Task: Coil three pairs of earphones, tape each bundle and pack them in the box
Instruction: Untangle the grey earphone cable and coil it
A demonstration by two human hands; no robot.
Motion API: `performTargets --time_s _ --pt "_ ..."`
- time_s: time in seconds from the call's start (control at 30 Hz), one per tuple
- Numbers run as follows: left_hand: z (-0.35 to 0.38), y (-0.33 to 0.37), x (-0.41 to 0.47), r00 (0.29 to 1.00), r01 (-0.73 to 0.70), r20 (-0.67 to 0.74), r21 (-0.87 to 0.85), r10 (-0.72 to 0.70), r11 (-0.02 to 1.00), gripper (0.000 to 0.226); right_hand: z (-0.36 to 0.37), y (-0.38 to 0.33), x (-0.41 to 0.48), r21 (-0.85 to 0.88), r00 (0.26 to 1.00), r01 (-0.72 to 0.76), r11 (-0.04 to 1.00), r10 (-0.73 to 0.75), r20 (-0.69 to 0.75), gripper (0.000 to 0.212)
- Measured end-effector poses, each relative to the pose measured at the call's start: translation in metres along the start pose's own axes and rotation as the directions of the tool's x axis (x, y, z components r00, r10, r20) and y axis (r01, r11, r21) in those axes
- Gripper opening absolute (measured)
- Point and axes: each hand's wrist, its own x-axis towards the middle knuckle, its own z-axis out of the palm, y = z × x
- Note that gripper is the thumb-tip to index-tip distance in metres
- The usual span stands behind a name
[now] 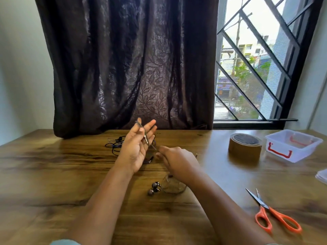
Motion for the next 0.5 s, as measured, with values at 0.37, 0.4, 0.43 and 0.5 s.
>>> performTargets --time_s 0.37,0.4,0.43,0.5 --pt "-0.014 -0.016 0.002 0.994 -0.080 0.112 0.796 -0.016 0.600 0.051 -0.010 0.008 0.005 -0.186 0.943 0.174 0.967 -0.218 -0.253 0.026" --pt "-0.008 -0.017 -0.001 0.984 -0.067 0.156 0.781 -0.090 0.621 0.049 -0.013 0.012 0.005 -0.232 0.913 0.146 0.962 -0.221 -0.342 0.027" --pt "-0.002 -0.017 -0.004 0.967 -0.059 0.204 0.758 -0.150 0.650 0.047 -0.015 0.017 0.005 -0.282 0.886 0.108 0.953 -0.222 -0.408 0.025" --pt "0.005 -0.014 -0.007 0.945 -0.048 0.256 0.722 -0.202 0.690 0.042 -0.016 0.027 0.006 -0.357 0.861 0.030 0.933 -0.206 -0.466 0.015"
